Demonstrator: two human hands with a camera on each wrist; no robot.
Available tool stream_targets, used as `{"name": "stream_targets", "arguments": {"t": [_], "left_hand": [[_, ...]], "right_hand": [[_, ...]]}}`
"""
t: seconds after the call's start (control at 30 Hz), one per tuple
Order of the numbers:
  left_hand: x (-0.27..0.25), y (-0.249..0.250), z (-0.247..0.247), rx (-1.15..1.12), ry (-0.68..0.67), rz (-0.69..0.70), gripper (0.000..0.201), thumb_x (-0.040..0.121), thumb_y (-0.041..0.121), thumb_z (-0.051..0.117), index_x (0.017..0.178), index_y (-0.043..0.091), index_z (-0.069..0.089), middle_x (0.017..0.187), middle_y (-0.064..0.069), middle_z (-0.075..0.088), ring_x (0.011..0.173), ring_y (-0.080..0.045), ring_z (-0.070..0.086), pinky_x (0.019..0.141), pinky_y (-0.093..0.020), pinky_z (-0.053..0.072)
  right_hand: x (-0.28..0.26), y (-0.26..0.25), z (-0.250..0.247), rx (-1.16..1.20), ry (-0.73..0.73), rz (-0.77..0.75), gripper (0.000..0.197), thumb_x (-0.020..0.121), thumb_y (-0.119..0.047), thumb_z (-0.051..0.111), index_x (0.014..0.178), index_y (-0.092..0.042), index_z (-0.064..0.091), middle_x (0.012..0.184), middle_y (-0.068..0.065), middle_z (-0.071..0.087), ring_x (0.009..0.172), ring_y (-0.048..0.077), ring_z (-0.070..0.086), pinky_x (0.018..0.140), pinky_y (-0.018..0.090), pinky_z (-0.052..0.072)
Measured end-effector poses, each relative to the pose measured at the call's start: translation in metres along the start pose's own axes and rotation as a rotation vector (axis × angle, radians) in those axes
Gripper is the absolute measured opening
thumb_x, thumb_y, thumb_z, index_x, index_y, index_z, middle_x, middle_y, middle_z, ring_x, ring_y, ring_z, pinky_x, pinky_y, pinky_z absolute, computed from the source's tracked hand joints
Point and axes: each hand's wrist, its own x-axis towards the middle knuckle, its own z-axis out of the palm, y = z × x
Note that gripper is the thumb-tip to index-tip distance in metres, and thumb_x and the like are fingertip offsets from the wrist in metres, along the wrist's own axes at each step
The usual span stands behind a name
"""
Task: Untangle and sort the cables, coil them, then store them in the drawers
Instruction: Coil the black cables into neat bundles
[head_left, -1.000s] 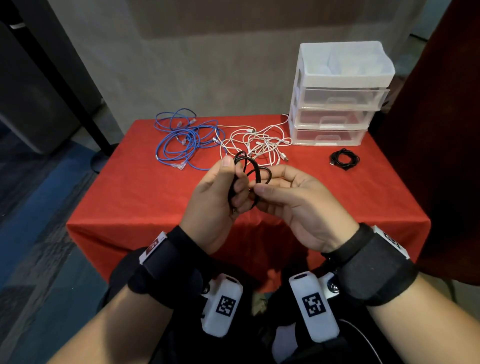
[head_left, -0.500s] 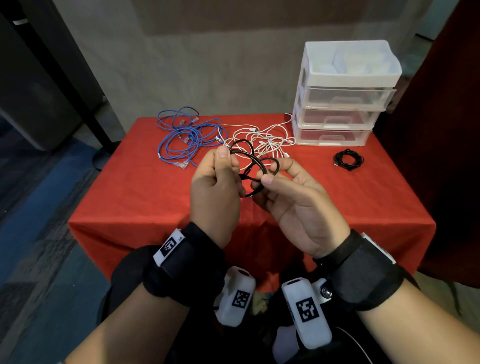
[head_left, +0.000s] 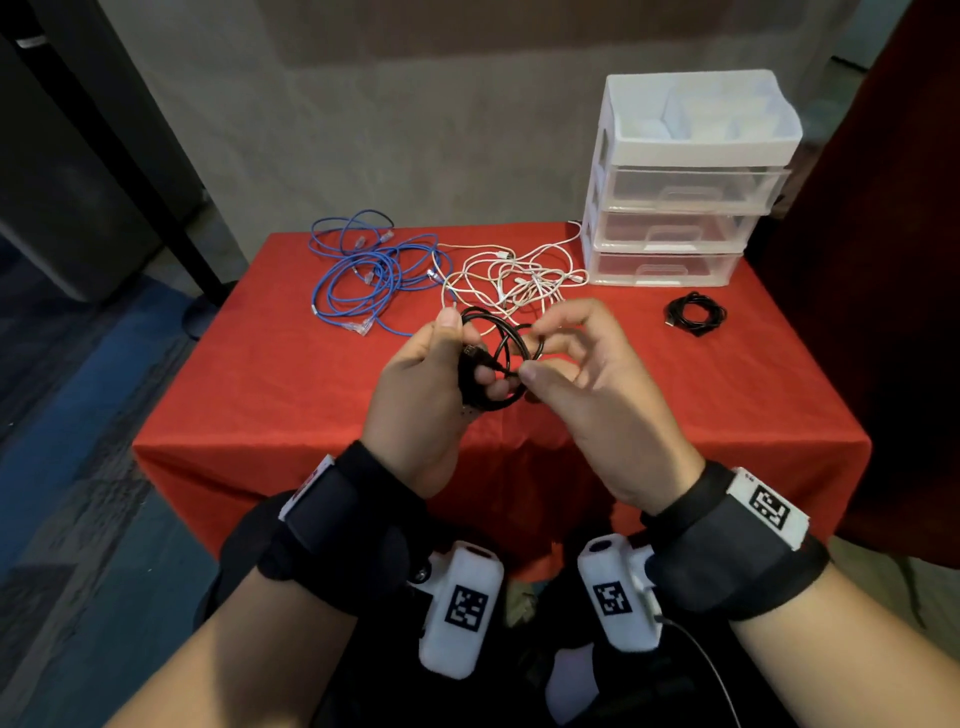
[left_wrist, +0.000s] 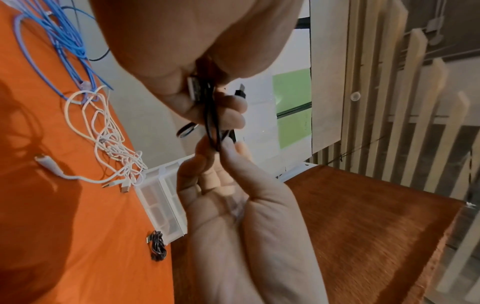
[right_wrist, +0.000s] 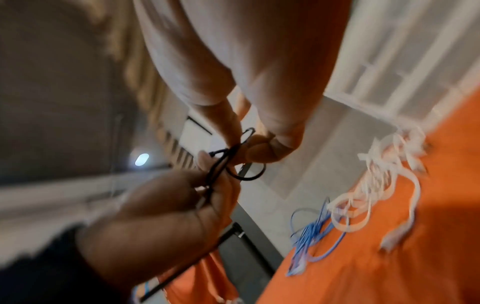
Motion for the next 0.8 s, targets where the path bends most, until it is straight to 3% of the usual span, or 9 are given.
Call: {"name": "stream_targets", "arguments": {"t": [0.1, 0.17, 0.23, 0.3, 0.37, 0.43, 0.5, 0.67, 0.8], "left_hand": [[0.001, 0.001, 0.001, -0.040, -0.003, -0.015, 0.030, 0.108, 0.031, 0.042, 0.088, 0.012, 0.054, 0.066, -0.005, 0.045, 0.059, -0.017, 0.044, 0.048, -0.021, 0.049], [0.000, 0.003, 0.001, -0.054, -0.013, -0.007, 0.030, 0.107, 0.029, 0.042, 0.088, 0.011, 0.054, 0.064, -0.003, 0.047, 0.054, -0.013, 0.046, 0.048, -0.021, 0.050], [-0.001, 0.004, 0.002, -0.026, -0.034, 0.004, 0.029, 0.107, 0.028, 0.042, 0.088, 0.011, 0.054, 0.062, -0.001, 0.047, 0.049, -0.009, 0.045, 0.045, -0.020, 0.047], [0.002, 0.004, -0.001, 0.041, -0.028, -0.002, 0.030, 0.108, 0.029, 0.041, 0.085, 0.014, 0.053, 0.061, 0.002, 0.045, 0.044, -0.005, 0.038, 0.041, -0.016, 0.036], [0.014, 0.005, -0.013, 0.071, 0.051, -0.028, 0.030, 0.108, 0.030, 0.041, 0.082, 0.020, 0.051, 0.059, 0.006, 0.039, 0.040, -0.001, 0.030, 0.036, -0.014, 0.024], [0.030, 0.006, -0.033, 0.046, 0.161, -0.067, 0.030, 0.109, 0.030, 0.041, 0.081, 0.021, 0.049, 0.054, 0.010, 0.035, 0.037, 0.000, 0.025, 0.033, -0.014, 0.020], [0.041, 0.007, -0.053, 0.006, 0.226, -0.119, 0.032, 0.109, 0.029, 0.039, 0.080, 0.019, 0.047, 0.050, 0.011, 0.035, 0.035, 0.000, 0.022, 0.032, -0.014, 0.019], [0.042, 0.008, -0.056, -0.111, 0.188, -0.188, 0.033, 0.110, 0.030, 0.036, 0.081, 0.018, 0.046, 0.052, 0.011, 0.035, 0.035, -0.002, 0.022, 0.034, -0.013, 0.020], [0.036, 0.017, -0.047, -0.351, 0.148, -0.282, 0.032, 0.110, 0.026, 0.036, 0.082, 0.016, 0.048, 0.060, 0.007, 0.049, 0.041, 0.000, 0.035, 0.039, -0.010, 0.033]], "right_hand": [[-0.001, 0.002, 0.001, -0.275, -0.064, -0.049, 0.014, 0.092, -0.007, 0.064, 0.105, -0.012, 0.066, 0.092, 0.036, 0.061, 0.070, 0.032, 0.051, 0.068, 0.043, 0.038], [0.001, 0.003, -0.002, -0.398, -0.062, -0.088, 0.013, 0.089, -0.016, 0.068, 0.101, -0.019, 0.072, 0.091, 0.022, 0.069, 0.076, 0.034, 0.062, 0.072, 0.045, 0.047], [0.002, 0.002, -0.007, -0.506, -0.058, -0.137, 0.010, 0.089, -0.015, 0.072, 0.097, -0.018, 0.075, 0.101, 0.003, 0.070, 0.092, 0.017, 0.068, 0.085, 0.038, 0.052], [0.002, -0.002, -0.009, -0.484, -0.062, -0.128, 0.007, 0.090, -0.017, 0.074, 0.095, -0.021, 0.076, 0.119, 0.000, 0.065, 0.114, 0.010, 0.062, 0.102, 0.032, 0.046], [0.001, -0.013, -0.013, -0.207, -0.051, -0.068, 0.007, 0.093, -0.024, 0.070, 0.093, -0.030, 0.072, 0.134, 0.001, 0.061, 0.123, 0.011, 0.057, 0.108, 0.038, 0.040], [0.001, -0.031, -0.029, 0.218, -0.021, 0.005, 0.010, 0.098, -0.019, 0.057, 0.095, -0.026, 0.062, 0.126, 0.006, 0.067, 0.118, 0.019, 0.060, 0.102, 0.046, 0.044], [0.004, -0.048, -0.048, 0.359, 0.007, 0.035, 0.015, 0.103, -0.014, 0.047, 0.094, -0.023, 0.057, 0.101, 0.008, 0.070, 0.108, 0.025, 0.066, 0.100, 0.044, 0.051], [-0.001, -0.039, -0.061, 0.032, -0.028, 0.029, 0.005, 0.096, -0.015, 0.056, 0.097, -0.011, 0.056, 0.071, 0.009, 0.061, 0.075, 0.026, 0.065, 0.081, 0.034, 0.051], [-0.015, -0.026, -0.052, -0.460, -0.369, 0.060, 0.005, 0.099, -0.009, 0.062, 0.097, -0.004, 0.062, 0.080, 0.013, 0.074, 0.076, 0.022, 0.068, 0.076, 0.025, 0.047]]}}
